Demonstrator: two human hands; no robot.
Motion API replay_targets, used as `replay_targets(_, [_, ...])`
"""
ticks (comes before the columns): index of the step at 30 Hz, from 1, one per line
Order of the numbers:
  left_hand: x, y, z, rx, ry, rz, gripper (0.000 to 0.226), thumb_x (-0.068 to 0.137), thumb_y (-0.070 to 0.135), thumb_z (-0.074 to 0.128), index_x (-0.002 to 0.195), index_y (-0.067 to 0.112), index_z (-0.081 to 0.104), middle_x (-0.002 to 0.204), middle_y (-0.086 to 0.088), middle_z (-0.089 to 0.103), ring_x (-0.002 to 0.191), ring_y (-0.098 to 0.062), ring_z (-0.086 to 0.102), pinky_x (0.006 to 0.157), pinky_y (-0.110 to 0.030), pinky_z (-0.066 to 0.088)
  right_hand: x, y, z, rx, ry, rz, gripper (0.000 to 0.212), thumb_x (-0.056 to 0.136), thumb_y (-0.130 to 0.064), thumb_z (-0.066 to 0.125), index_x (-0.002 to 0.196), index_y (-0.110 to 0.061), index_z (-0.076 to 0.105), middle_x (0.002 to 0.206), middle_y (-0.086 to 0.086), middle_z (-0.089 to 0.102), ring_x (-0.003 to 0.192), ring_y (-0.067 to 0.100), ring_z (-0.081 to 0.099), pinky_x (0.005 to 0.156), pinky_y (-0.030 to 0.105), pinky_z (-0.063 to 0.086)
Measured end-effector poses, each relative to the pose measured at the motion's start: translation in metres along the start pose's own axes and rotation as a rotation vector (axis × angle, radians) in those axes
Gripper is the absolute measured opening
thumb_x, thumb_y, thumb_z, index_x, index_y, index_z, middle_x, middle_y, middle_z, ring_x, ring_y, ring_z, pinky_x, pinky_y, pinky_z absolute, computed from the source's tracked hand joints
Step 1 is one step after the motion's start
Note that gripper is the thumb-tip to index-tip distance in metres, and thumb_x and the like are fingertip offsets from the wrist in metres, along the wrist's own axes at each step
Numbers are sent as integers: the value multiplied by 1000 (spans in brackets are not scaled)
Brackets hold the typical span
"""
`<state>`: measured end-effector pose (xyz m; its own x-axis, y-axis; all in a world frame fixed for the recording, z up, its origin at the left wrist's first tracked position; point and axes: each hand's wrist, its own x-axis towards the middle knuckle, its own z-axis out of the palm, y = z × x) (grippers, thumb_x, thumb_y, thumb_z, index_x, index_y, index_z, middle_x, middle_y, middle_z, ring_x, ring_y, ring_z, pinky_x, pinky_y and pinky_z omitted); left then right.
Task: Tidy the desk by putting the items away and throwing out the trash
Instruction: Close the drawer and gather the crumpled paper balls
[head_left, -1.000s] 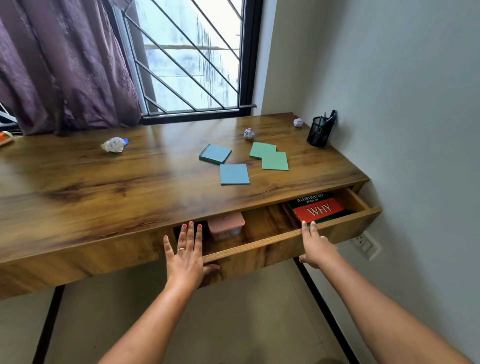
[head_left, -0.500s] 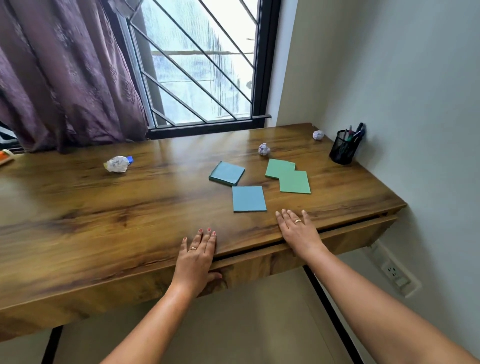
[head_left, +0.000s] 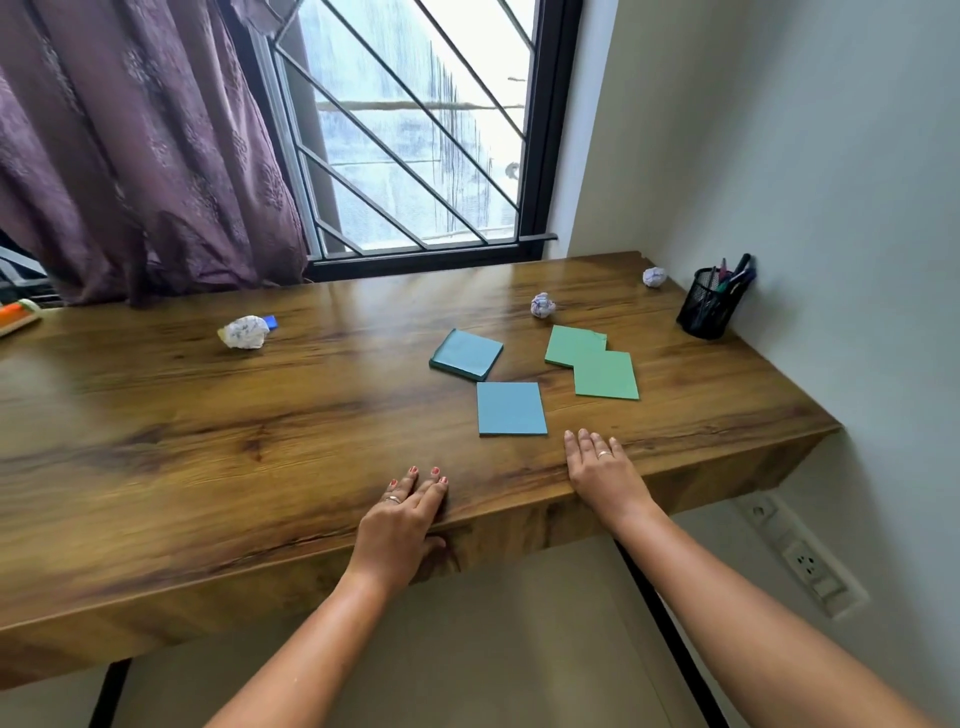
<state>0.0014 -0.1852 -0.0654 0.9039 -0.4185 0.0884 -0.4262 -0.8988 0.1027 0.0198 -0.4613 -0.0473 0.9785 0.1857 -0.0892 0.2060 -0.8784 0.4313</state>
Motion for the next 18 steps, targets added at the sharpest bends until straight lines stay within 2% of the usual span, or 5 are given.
replay_targets(2, [0, -1, -1, -12, -22, -10, 87, 44, 36, 92, 123, 17, 62, 124, -1, 64, 115, -28, 60, 93, -40, 49, -1, -2, 0, 20, -10, 18, 67, 94, 4, 43, 148, 4, 4, 152, 29, 21, 140, 37, 31, 115, 47, 27])
replay_targets(6, [2, 2, -10, -31, -83, -3, 75, 84, 33, 66, 148, 22, 28, 154, 6, 27, 144, -22, 23, 117, -31, 20, -3, -6, -6, 78, -65, 76, 74, 93, 3, 48, 149, 0, 1, 154, 27, 18, 141, 37, 28, 113, 44, 32])
replay_targets(11, [3, 6, -22, -45, -110, -47, 73, 86, 22, 65, 147, 26, 26, 155, 9, 26, 145, -16, 20, 113, -33, 33, -8, -10, -18, 166, -134, 162, 68, 94, 5, 44, 150, -2, 5, 151, 31, 23, 139, 40, 31, 107, 43, 39])
replay_targets(15, [-8, 11, -28, -48, -89, -101, 62, 90, -2, 42, 144, 25, 31, 152, 4, 34, 143, -16, 26, 108, -37, 40, -21, -20, -24, 207, -167, 197, 57, 97, 6, 32, 150, 0, 12, 147, 32, 31, 133, 40, 39, 103, 42, 42])
replay_targets(18, [-27, 13, -36, -71, -104, -130, 61, 87, -1, 43, 140, 27, 35, 148, 3, 40, 141, -15, 30, 106, -36, 40, -34, -25, -33, 271, -166, 197, 56, 97, 4, 31, 150, -3, 16, 148, 26, 33, 133, 35, 41, 102, 39, 43])
